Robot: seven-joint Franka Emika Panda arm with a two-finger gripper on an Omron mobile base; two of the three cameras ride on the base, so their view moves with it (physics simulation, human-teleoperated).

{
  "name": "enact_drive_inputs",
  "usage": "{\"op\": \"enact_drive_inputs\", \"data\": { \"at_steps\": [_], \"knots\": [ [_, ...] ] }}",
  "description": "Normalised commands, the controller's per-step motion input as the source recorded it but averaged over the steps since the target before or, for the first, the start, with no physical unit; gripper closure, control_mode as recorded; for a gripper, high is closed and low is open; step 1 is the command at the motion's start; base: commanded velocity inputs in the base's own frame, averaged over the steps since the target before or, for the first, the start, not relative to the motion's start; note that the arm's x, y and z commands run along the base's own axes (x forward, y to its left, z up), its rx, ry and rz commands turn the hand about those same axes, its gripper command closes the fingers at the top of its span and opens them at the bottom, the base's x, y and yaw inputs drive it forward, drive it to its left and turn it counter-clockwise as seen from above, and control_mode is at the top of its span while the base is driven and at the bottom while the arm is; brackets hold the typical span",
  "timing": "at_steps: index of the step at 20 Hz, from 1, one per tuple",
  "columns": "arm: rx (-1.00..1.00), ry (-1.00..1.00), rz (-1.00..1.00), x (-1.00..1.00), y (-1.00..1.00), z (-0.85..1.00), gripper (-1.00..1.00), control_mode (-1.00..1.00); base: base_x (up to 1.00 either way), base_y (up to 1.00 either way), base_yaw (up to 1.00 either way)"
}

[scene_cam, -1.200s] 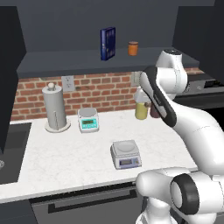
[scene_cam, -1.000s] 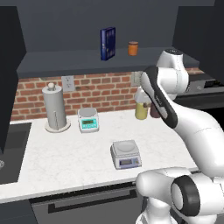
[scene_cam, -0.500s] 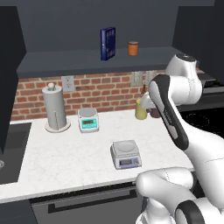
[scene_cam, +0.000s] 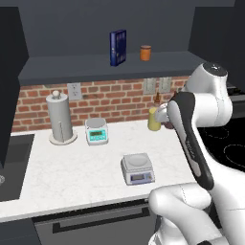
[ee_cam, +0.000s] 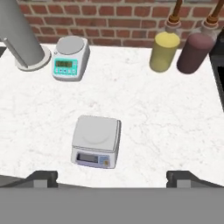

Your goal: Pick the cereal and place it on the digital scale for weighing, and close the cabinet.

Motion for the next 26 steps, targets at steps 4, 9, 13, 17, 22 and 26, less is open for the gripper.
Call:
{"op": "enact_drive_inputs", "data": {
  "at_steps": [4, 9, 13, 17, 22, 26],
  "knots": [
    [0.00, -0.11, 0.00, -0.21, 0.32, 0.38, -1.00, -1.00, 0.00, 0.00, 0.00],
    [0.00, -0.19, -0.01, -0.06, 0.40, 0.22, -1.00, -1.00, 0.00, 0.00, 0.00],
    [0.00, -0.22, -0.03, 0.00, 0.54, 0.14, -1.00, -1.00, 0.00, 0.00, 0.00],
    [0.00, -0.21, -0.03, 0.00, 0.32, 0.28, -1.00, -1.00, 0.00, 0.00, 0.00],
    [0.00, -0.23, 0.00, 0.00, 0.14, 0.24, -1.00, -1.00, 0.00, 0.00, 0.00],
    [0.00, -0.18, 0.00, 0.03, 0.14, 0.21, -1.00, -1.00, 0.00, 0.00, 0.00]
  ]
}}
